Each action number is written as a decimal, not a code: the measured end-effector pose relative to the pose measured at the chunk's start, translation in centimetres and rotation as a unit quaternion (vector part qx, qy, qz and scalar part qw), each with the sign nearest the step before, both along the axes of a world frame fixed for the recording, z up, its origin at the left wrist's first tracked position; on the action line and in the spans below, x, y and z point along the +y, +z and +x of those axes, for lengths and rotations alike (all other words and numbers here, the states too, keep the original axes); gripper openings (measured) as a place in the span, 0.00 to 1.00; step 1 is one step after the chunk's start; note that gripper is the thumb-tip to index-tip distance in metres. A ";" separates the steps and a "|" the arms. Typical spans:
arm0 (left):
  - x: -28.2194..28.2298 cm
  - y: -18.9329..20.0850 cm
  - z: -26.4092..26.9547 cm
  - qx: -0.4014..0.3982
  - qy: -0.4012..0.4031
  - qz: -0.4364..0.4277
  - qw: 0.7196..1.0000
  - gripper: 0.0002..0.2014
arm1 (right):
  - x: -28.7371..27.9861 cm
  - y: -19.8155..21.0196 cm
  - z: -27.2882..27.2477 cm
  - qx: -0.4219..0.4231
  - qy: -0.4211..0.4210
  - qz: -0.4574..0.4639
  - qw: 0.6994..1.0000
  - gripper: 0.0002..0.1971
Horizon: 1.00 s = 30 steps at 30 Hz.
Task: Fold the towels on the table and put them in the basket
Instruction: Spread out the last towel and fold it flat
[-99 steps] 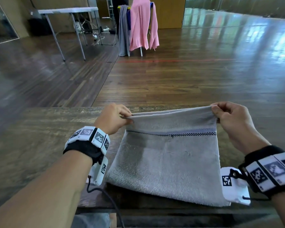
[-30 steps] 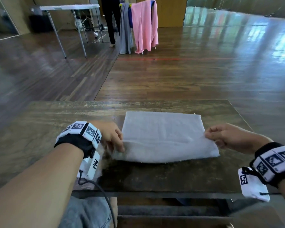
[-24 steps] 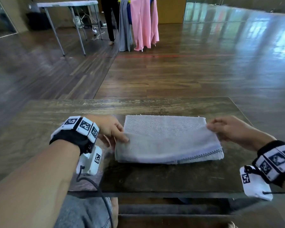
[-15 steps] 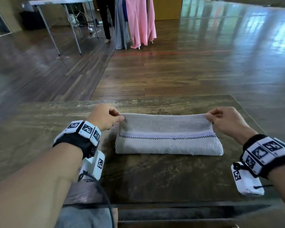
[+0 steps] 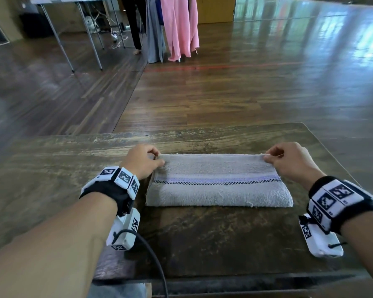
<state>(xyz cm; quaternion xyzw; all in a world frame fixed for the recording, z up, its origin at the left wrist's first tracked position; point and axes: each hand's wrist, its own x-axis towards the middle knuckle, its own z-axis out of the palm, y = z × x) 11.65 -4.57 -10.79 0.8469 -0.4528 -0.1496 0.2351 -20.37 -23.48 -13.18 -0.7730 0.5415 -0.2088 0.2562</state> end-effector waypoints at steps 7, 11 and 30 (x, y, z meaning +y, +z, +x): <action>-0.2 0.2 0.0 -0.008 -0.030 -0.009 0.999 0.08 | -0.1 0.3 -0.2 0.009 0.027 -0.007 1.000 0.05; -0.1 1.2 -0.1 -0.024 -0.023 -0.052 0.998 0.06 | 0.4 1.5 -0.1 -0.009 0.022 -0.027 0.999 0.05; 5.9 3.2 -0.3 0.048 -0.116 0.084 0.989 0.15 | 4.5 2.4 -4.5 -0.001 0.202 0.043 0.978 0.06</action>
